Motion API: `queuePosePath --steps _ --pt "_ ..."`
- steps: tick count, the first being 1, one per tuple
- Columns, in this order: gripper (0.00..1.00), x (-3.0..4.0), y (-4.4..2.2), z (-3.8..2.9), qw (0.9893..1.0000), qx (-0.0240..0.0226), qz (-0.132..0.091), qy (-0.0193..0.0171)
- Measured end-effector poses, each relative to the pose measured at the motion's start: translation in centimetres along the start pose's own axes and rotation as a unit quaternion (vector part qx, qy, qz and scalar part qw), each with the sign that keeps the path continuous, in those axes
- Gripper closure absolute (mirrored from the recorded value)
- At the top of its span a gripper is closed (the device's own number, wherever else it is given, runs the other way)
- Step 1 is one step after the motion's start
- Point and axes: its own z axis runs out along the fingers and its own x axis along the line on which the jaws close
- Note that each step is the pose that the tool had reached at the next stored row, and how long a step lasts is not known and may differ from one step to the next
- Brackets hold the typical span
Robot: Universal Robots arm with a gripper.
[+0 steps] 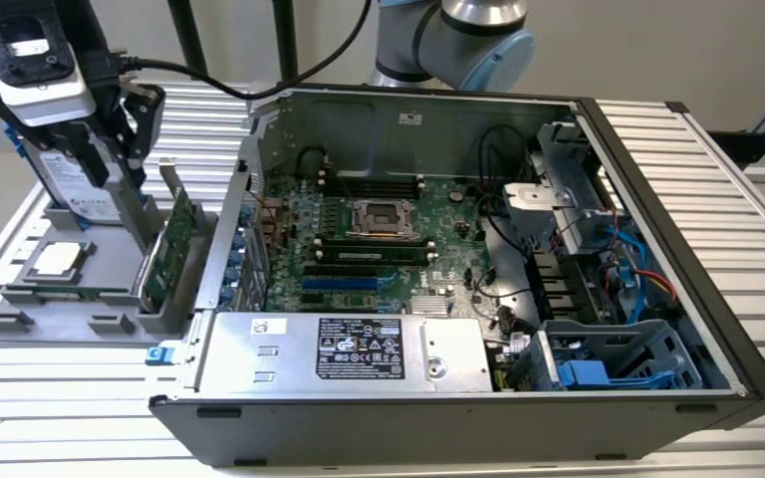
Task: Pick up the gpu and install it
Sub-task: 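Pick up the gpu and move the gpu toward the slot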
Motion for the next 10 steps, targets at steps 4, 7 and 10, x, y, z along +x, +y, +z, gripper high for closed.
queuePosePath --steps 4,7,10 --pt "0.00 0.00 0.00 0.20 1.0000 0.0003 0.000 0.0000" --pt "0.00 0.01 0.00 0.38 1.0000 0.0006 0.000 0.0000" --pt "0.00 0.02 0.00 0.59 1.0000 0.0007 0.000 0.0000"
